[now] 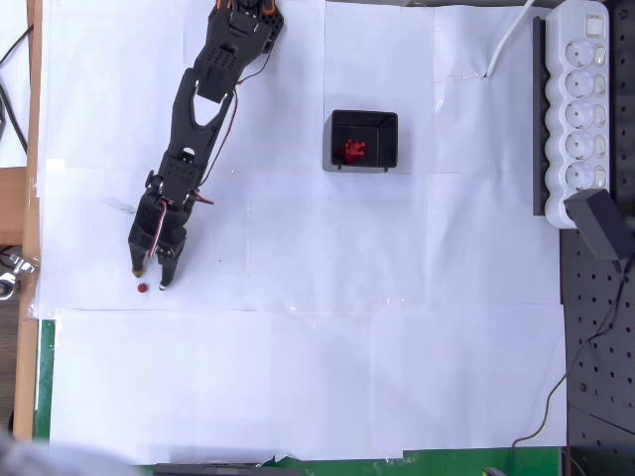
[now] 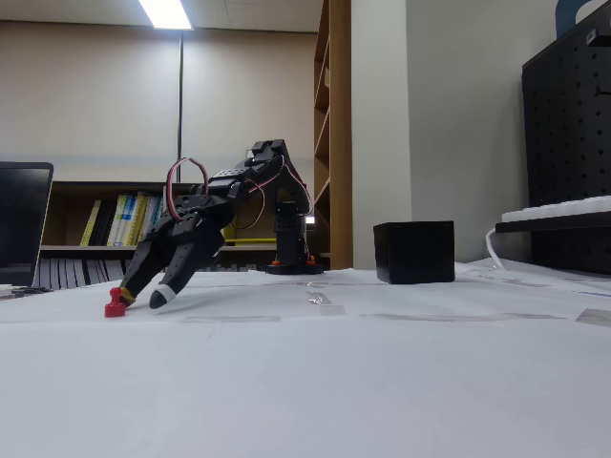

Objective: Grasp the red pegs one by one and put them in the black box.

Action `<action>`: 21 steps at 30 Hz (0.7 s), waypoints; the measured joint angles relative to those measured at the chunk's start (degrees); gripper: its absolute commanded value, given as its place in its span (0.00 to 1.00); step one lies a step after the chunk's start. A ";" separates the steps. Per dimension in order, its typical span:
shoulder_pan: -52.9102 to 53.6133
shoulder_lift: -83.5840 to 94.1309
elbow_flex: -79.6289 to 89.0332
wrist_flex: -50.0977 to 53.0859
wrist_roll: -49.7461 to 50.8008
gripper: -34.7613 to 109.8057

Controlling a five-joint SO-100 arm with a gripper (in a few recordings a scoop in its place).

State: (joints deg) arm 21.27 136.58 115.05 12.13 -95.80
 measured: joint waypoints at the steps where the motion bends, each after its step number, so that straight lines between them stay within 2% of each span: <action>1: 0.00 0.53 0.53 0.00 0.44 0.36; 12: 1.05 3.96 2.81 -3.96 6.94 0.36; 21: 0.97 4.57 2.99 -5.01 8.44 0.33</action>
State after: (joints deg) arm 22.24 141.15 118.04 7.12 -87.36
